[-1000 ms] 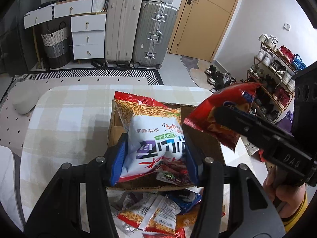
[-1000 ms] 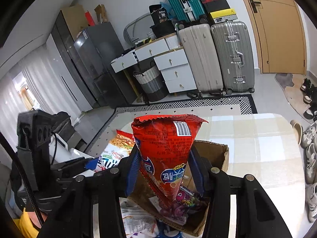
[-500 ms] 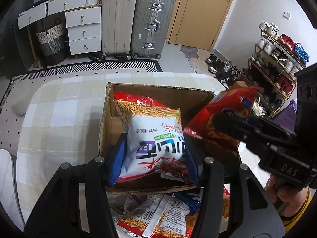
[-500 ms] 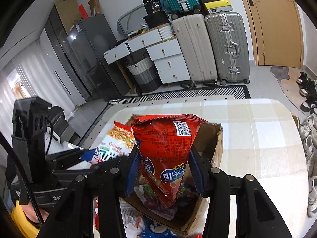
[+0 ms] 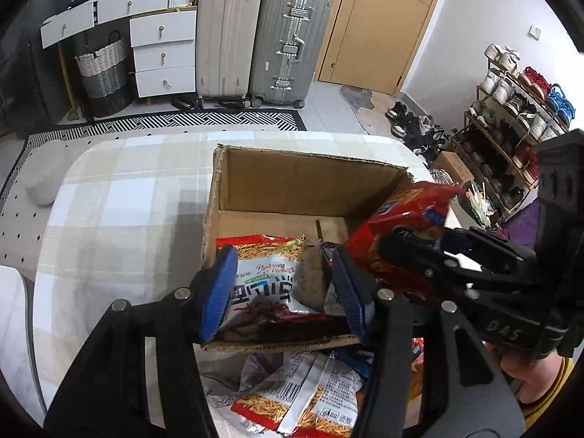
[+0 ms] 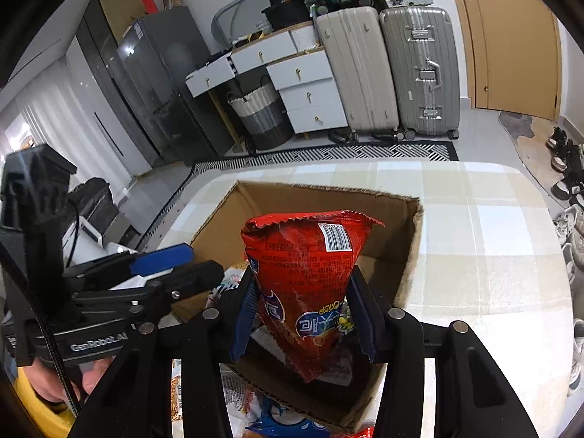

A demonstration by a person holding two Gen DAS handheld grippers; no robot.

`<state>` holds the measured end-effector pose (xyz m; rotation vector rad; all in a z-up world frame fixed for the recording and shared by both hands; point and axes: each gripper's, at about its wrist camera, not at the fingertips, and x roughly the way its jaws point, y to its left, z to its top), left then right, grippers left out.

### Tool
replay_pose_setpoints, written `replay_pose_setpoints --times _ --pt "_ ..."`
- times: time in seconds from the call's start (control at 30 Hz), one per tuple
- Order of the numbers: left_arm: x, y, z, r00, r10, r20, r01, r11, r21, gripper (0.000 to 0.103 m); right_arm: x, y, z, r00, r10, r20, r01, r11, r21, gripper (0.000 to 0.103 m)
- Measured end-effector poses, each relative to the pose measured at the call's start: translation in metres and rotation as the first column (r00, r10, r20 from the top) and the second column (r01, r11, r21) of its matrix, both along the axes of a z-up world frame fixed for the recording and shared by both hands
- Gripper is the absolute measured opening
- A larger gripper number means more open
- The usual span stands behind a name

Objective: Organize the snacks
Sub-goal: 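Open the left tool inside the box while the right tool releases the red bag there, then withdraw both tools from the box toward the remaining snacks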

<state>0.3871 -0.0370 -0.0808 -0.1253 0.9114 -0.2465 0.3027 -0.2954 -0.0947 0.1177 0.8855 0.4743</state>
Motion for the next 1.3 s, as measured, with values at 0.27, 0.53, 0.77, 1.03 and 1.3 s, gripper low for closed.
replay_pose_setpoints --times 0.27,0.53,0.77,1.03,1.3 --pt "-0.025 0.005 0.004 1.000 0.012 -0.007 -0.012 1.000 0.016 0.055 -0.005 0.002 0.000 1.000 -0.028 0.010 0.028 0.999 -0.035 0.051" --pt "-0.066 0.011 0.032 0.999 0.034 0.022 -0.034 0.999 -0.003 0.072 -0.020 0.004 0.013 0.998 -0.057 0.031 0.060 0.994 -0.095 0.054" --pt "-0.110 0.013 0.062 0.997 0.041 0.069 -0.041 0.999 -0.002 0.079 -0.041 0.012 0.038 0.988 -0.043 0.149 0.068 0.983 -0.172 0.085" --pt "-0.163 0.014 0.078 0.995 0.041 0.086 -0.040 0.999 -0.008 0.079 -0.081 0.004 0.057 0.984 -0.056 0.170 0.079 0.989 -0.128 0.085" --pt "-0.227 0.013 0.087 0.992 0.049 0.114 -0.050 0.999 0.003 0.079 -0.166 -0.017 0.079 0.964 -0.088 0.253 0.094 0.995 -0.015 0.085"
